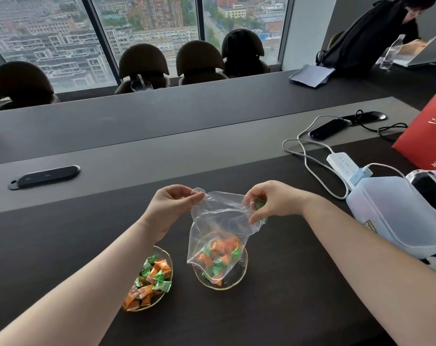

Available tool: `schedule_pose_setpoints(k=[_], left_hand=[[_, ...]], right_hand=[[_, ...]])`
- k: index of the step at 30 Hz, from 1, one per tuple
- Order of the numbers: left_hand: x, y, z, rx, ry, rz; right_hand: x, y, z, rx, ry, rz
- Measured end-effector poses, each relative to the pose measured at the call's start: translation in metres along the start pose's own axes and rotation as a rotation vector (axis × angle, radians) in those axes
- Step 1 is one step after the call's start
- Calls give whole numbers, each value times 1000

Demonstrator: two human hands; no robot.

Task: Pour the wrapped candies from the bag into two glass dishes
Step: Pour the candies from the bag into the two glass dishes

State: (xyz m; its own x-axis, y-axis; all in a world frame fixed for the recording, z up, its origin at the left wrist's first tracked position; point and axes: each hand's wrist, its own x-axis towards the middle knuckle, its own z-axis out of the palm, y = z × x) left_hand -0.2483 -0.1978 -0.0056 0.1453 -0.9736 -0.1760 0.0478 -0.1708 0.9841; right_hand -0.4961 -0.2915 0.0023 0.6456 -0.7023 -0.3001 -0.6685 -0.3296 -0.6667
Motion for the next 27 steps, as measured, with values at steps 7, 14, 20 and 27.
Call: schedule_pose_setpoints(k=[7,14,20,27], left_hand=[[-11,6,-14,0,-8,9],[-21,5,-19,18,2,-20],[-24,5,-20,25,14,-18],[-26,9,-26,7,18,12]], right_hand=[[-8,-15,-14,-17,15,-17],[-12,-25,-21,-144,169,-73],[-16,-27,-19,-97,264,-147],[-18,-37,-21,-98,309,-203]])
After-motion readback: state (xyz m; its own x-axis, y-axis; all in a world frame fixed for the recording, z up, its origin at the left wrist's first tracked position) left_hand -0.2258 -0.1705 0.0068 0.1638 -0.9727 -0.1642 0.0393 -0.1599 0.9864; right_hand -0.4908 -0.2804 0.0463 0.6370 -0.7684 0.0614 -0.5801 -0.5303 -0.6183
